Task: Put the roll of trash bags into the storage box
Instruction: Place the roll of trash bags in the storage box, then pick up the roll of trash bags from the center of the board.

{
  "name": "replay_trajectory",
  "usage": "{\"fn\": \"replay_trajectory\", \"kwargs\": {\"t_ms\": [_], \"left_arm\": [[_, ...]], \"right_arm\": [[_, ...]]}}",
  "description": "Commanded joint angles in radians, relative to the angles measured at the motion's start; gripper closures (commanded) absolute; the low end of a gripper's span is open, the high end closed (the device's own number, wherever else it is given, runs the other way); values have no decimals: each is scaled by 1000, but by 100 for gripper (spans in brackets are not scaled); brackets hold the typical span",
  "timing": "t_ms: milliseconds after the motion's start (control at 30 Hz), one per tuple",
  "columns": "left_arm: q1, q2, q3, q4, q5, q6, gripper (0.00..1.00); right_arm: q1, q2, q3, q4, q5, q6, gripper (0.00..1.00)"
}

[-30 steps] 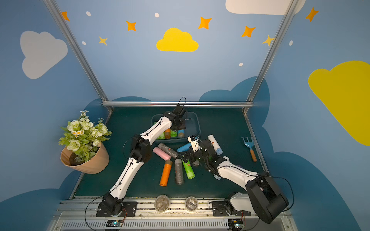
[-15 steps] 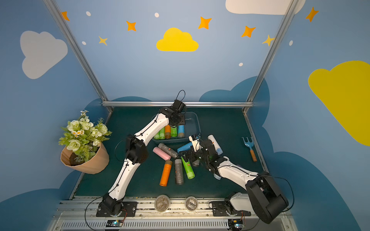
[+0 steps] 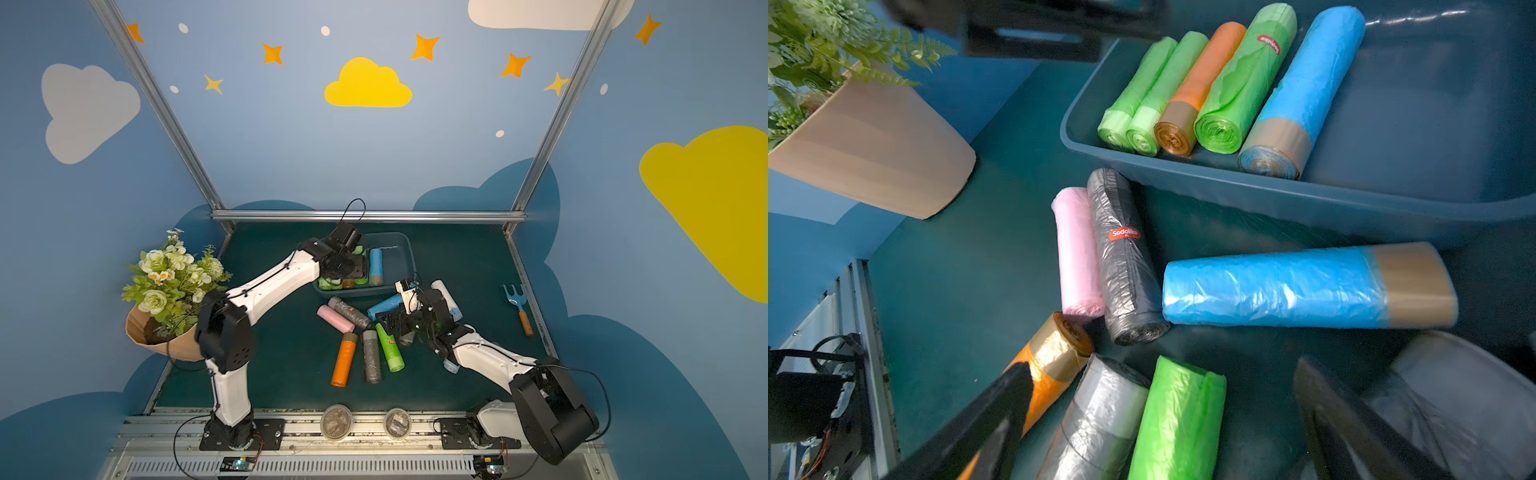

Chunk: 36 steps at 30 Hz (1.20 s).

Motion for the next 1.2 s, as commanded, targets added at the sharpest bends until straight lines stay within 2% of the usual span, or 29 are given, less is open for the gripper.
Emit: {"fn": "replay_trajectory", "kwargs": {"t_ms": [0,133,200,267,367,433,567,733,900,1000,1167], "left_arm": [[-1,-187,-199,104,36,2,26],[0,-468,-509,133,74,-32,19],[0,-606,-640,131,128,-52,15],[1,-747,-773,118,200,-78,13],[-1,-981,-927,108,307,-116,8],[-1,-1127,-1001,103,349,-149,0],[-13,-1333,-1019,89,405,-195,0],[-13,-1357,-941,-12,409,-136,0],[-12,-1234,-994,147,646,-143,0],[-12,-1159,-955,84,625,-123,0],[-12,-1156,-968,103,638,-121,0]], "right_arm": [[8,-1,35,-56,29,-44,4],[39,-17,51,-141,108,-70,7],[71,-37,71,-228,173,-88,8],[124,-68,125,-372,276,-104,8],[185,-121,207,-614,367,-55,19],[217,-163,197,-704,402,-2,21],[261,-229,157,-802,412,91,28],[322,-182,188,-878,433,142,37],[380,-62,251,-924,482,142,38],[404,-8,266,-917,491,147,39],[410,67,261,-876,491,150,40]]}}
